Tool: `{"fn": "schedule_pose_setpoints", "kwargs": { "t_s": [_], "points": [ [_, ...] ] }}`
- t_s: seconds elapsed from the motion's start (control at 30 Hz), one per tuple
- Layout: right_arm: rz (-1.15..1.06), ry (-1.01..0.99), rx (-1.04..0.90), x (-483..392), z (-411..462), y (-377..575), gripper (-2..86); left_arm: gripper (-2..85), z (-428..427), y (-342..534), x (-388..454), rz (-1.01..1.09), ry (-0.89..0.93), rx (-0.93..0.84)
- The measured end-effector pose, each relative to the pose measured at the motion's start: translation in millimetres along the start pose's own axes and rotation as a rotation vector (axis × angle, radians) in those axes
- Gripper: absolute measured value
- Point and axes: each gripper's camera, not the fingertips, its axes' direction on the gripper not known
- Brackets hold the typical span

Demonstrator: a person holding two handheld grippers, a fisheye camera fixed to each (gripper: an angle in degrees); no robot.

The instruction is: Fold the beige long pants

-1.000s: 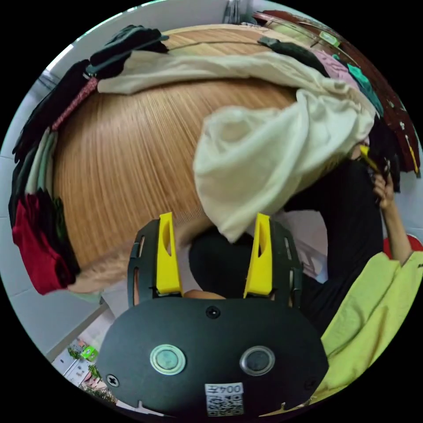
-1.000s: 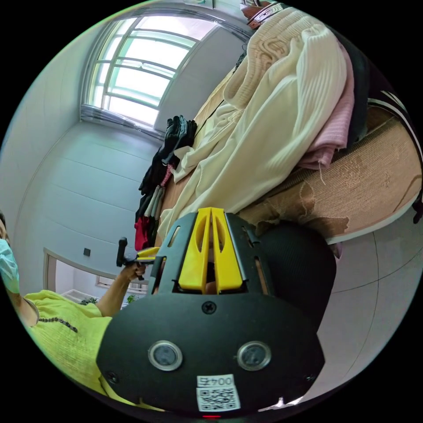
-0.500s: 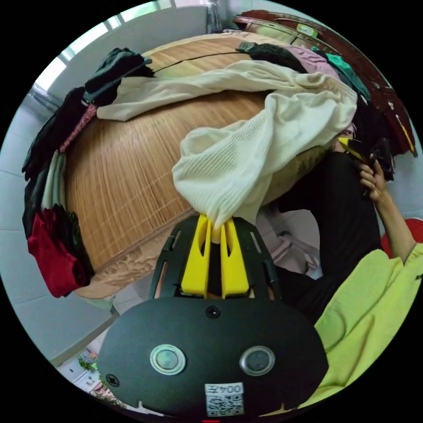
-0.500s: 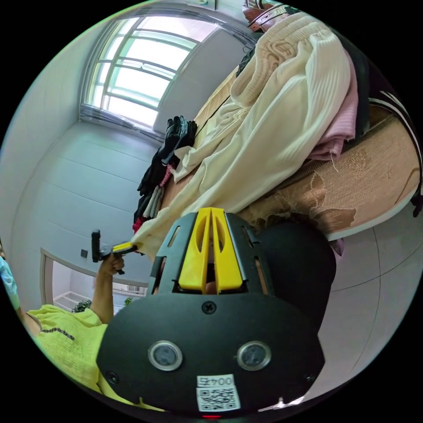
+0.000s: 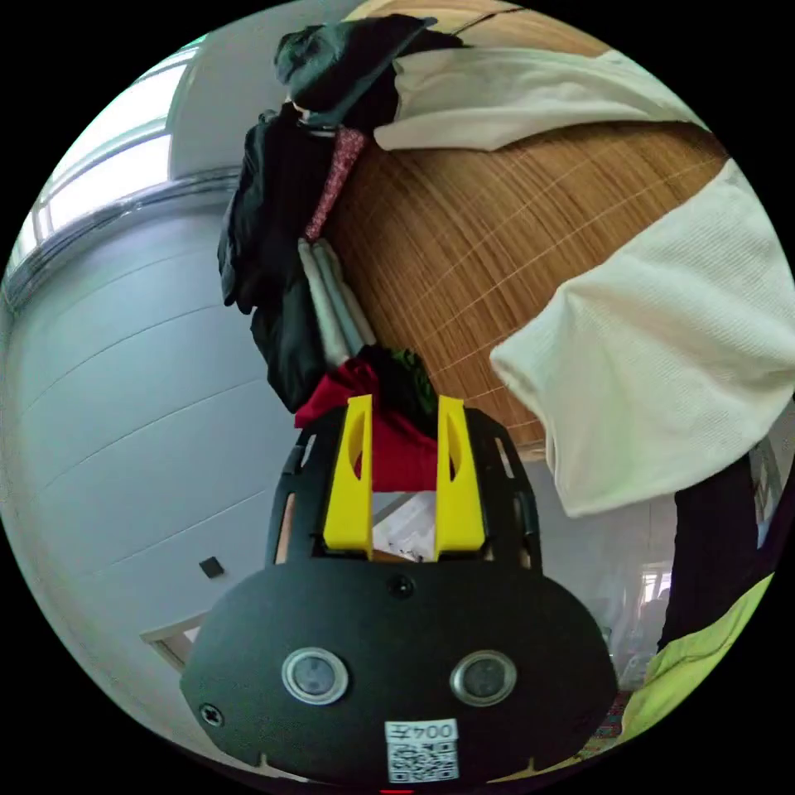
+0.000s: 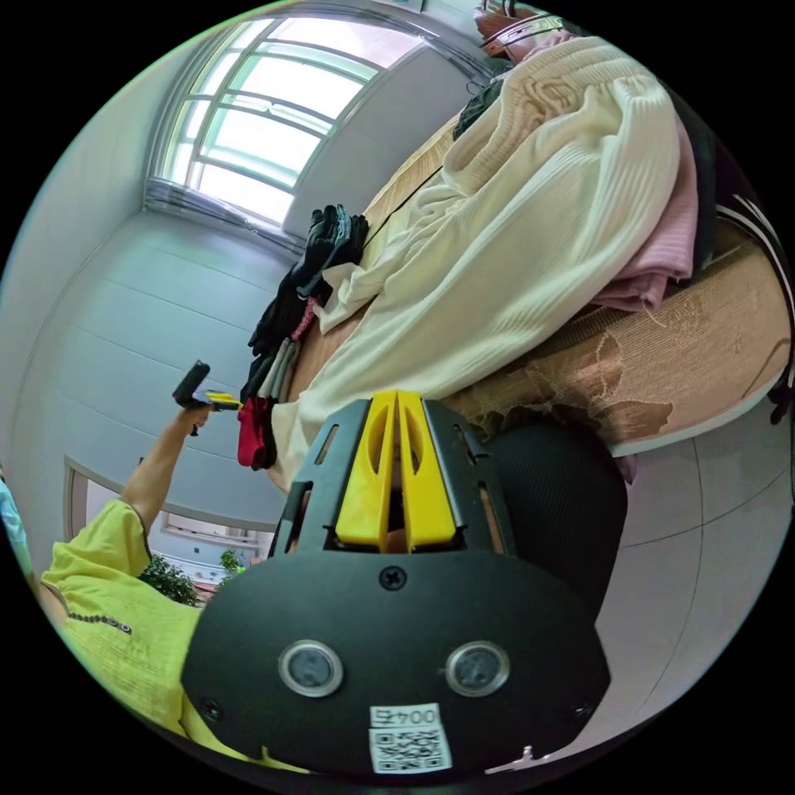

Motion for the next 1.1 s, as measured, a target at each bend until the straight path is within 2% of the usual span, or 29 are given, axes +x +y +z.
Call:
{"fn": "schedule_pose_setpoints", "kwargs": {
  "t_s": [0.2, 0.27, 0.33, 0.43, 0.57, 0.63, 0.73, 0.8, 0.87, 0.97, 1.1],
  "points": [
    [0.018, -0.034, -0.006, 10.9, -5.7, -8.5, -0.7, 6.7, 41.5, 103.6, 8.2, -0.263, 0.310, 0.260],
    [0.010, -0.028, -0.025, 10.4, -4.1, -13.8, -0.7, 6.4, 66.0, 143.8, 10.1, -0.373, 0.500, 0.350],
    [0.000, -0.013, -0.034, 8.0, -3.9, -16.3, -0.7, 6.7, 114.2, 192.7, 14.0, -0.540, 0.851, 0.478],
    [0.001, 0.007, -0.036, 6.9, -6.4, -18.9, -0.7, 9.3, 168.3, 234.1, 29.3, -0.756, 1.142, 0.620],
    [0.018, 0.032, -0.046, 8.8, -9.8, -25.4, -0.7, 14.0, 178.5, 246.5, 44.3, -0.827, 1.049, 0.744],
    [0.022, 0.050, -0.052, 8.6, -10.8, -28.7, -0.7, 17.0, 179.0, 234.9, 44.1, -0.773, 0.962, 0.707],
    [0.023, 0.071, -0.059, 7.6, -12.7, -33.5, -0.7, 18.1, 185.1, 214.6, 46.9, -0.668, 0.945, 0.630],
    [0.022, 0.083, -0.060, 6.9, -14.4, -36.2, -0.7, 18.1, 180.1, 209.6, 52.3, -0.642, 0.915, 0.640],
    [0.019, 0.097, -0.063, 5.9, -16.7, -40.0, -0.7, 17.9, 171.3, 203.9, 60.0, -0.620, 0.912, 0.656],
    [0.011, 0.116, -0.072, 4.9, -19.5, -45.7, -0.7, 16.3, 149.5, 191.1, 78.2, -0.566, 0.809, 0.649],
    [0.014, 0.127, -0.083, 6.7, -25.0, -52.8, -0.7, 7.6, 122.1, 173.0, 88.6, -0.445, 0.781, 0.669]
  ]
}}
